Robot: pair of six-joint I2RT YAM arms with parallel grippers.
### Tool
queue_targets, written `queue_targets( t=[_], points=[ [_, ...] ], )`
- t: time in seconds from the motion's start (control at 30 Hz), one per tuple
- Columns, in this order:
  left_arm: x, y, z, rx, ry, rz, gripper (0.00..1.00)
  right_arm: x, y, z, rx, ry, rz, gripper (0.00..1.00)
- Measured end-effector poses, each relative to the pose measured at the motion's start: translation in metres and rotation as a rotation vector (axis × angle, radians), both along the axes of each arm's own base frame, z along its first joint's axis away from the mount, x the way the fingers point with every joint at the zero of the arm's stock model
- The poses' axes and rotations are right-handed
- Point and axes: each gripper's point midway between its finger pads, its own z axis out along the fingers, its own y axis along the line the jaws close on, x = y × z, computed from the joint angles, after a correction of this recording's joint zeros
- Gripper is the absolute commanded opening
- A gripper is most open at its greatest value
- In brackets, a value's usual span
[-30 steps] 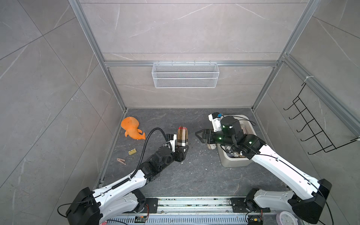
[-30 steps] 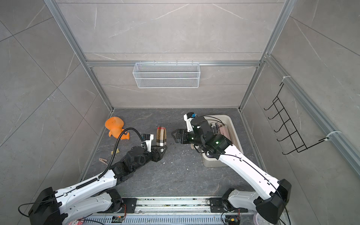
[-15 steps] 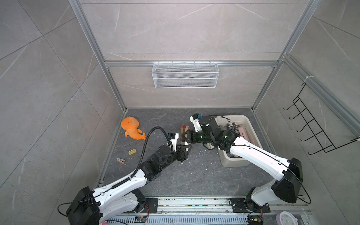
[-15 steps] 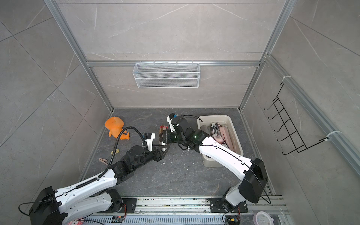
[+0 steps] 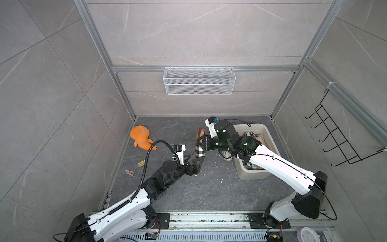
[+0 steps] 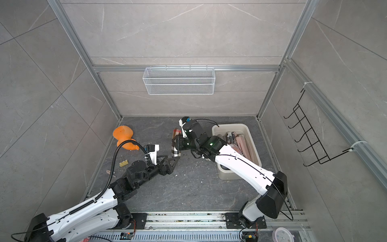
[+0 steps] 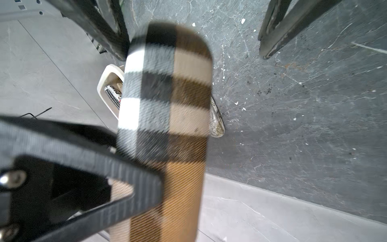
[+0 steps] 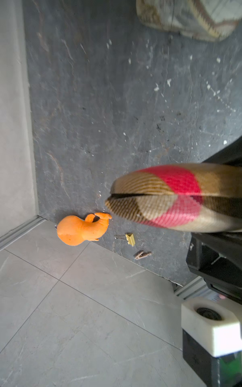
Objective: Put the glasses cases into the storage boxes
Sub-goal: Pick up the glasses case at the center of the board, then place the glasses case in the storage box.
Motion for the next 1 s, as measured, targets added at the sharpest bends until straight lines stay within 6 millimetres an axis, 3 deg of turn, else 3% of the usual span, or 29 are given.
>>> queue_targets(
  t=[0.13,0.23,0.33,0.47,0.57,0.7,0.87,0.97,1.0],
  points=[
    [-0.009,0.021,-0.003,0.007,-0.005,0.042,0.98,0.022,-0.052,0.024,-0.087,-0.051,-0.107,0.32],
    [-0.013,0.032,-0.005,0.014,-0.006,0.067,0.97,0.039,-0.117,0.036,-0.186,-0.067,-0.237,0.32],
    [-0.016,0.041,-0.011,0.024,-0.003,0.088,0.98,0.042,-0.185,0.043,-0.330,-0.074,-0.392,0.32],
    [-0.016,0.046,-0.022,0.048,0.011,0.104,0.98,0.030,-0.250,0.033,-0.528,-0.047,-0.533,0.31],
    [-0.015,0.046,-0.027,0.064,0.021,0.111,0.98,0.023,-0.292,0.013,-0.665,0.011,-0.619,0.31],
    [-0.014,0.045,-0.036,0.094,0.044,0.110,0.98,0.017,-0.329,-0.020,-0.818,0.100,-0.683,0.31],
    [-0.013,0.043,-0.045,0.121,0.066,0.108,0.98,0.007,-0.353,-0.065,-0.954,0.222,-0.689,0.32],
    [-0.013,0.043,-0.046,0.123,0.068,0.105,0.98,0.003,-0.364,-0.088,-1.021,0.284,-0.682,0.39],
    [-0.013,0.042,-0.046,0.122,0.069,0.101,0.98,0.002,-0.367,-0.093,-1.036,0.301,-0.679,0.46]
  ],
)
